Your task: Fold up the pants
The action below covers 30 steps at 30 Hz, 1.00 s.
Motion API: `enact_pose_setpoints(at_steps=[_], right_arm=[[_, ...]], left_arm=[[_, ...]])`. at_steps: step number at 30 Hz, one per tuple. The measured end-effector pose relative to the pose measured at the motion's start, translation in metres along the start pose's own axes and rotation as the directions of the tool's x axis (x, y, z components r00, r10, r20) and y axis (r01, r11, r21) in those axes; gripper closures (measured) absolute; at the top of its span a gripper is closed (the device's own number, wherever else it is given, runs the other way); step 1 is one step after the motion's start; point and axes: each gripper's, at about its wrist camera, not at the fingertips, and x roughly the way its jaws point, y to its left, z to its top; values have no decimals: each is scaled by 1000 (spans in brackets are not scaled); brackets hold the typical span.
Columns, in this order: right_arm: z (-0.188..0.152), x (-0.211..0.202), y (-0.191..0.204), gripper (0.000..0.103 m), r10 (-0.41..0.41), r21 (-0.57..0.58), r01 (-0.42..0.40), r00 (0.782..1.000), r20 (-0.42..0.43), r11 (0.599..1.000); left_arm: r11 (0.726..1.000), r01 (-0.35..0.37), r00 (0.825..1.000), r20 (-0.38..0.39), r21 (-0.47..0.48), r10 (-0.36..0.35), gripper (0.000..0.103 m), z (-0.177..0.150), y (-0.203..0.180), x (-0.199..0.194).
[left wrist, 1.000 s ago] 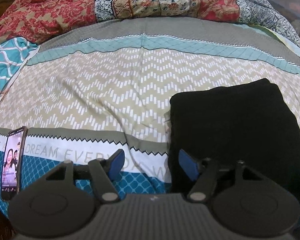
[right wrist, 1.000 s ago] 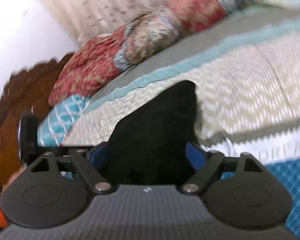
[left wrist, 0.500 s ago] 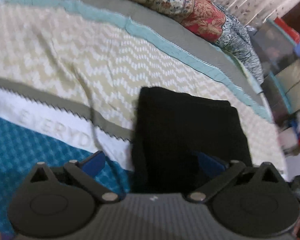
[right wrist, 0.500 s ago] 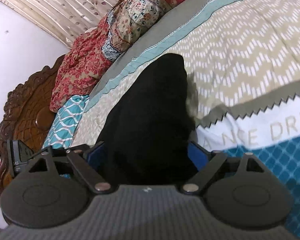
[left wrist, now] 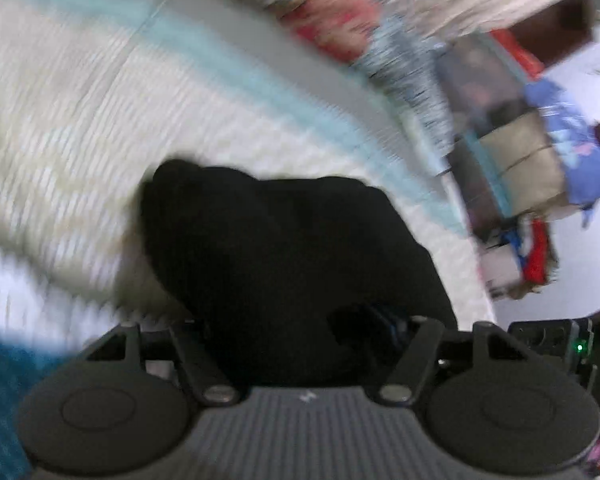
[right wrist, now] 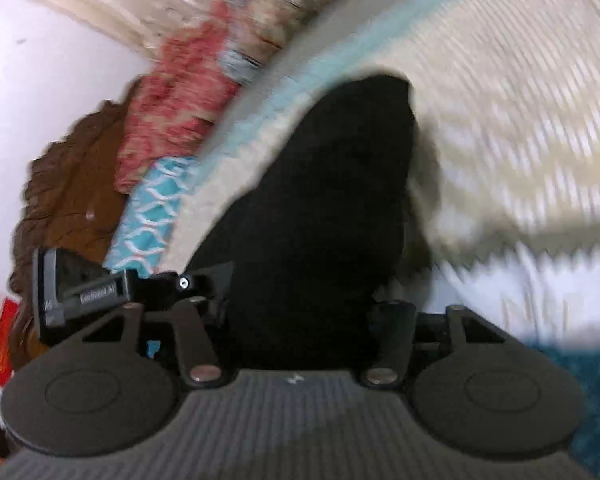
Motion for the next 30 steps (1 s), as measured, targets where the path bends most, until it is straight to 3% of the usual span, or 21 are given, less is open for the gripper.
enact_pose_setpoints(at_steps=[3,7,10,14,16,17,18,19,21,23,25,30], right_arm=[[37,-7,17,47,21,-116,-8,994,110,993],[90,2,25,47,-12,-255,79,967,255,964],[133,31,11,47,-60,-258,144,949,308,955],[170,77,-28,47,-155,-203,225,937,312,953],[176,101,-54,47,-230,-143,275,935,269,951],[176,114,-67,47,-280,-116,312,932,228,943],[174,126,-80,46,-349,-95,371,917,191,924],[171,129,-89,44,-366,-78,386,910,193,919],[171,122,-94,41,-332,-27,344,923,195,939],[170,115,-87,35,-350,-35,362,918,184,931],[164,105,-70,27,-399,-54,418,894,206,907],[120,54,-32,24,-470,-84,514,829,304,853]], left_arm=[[992,-8,997,81,127,-3,39,42,-25,3],[978,-44,988,155,202,12,38,104,-38,35],[971,-108,978,199,214,65,36,149,-35,75],[971,-170,976,162,166,143,35,188,-8,142],[964,-234,970,97,130,222,35,194,15,180],[950,-287,958,57,124,282,34,192,24,198],[935,-333,943,54,124,329,23,187,32,210],[939,-328,944,73,99,322,17,184,37,213],[950,-308,950,74,51,304,17,183,39,209],[941,-335,941,71,53,331,17,180,32,203],[919,-385,922,92,88,377,22,176,16,190],[839,-520,850,190,159,491,17,143,-21,133]])
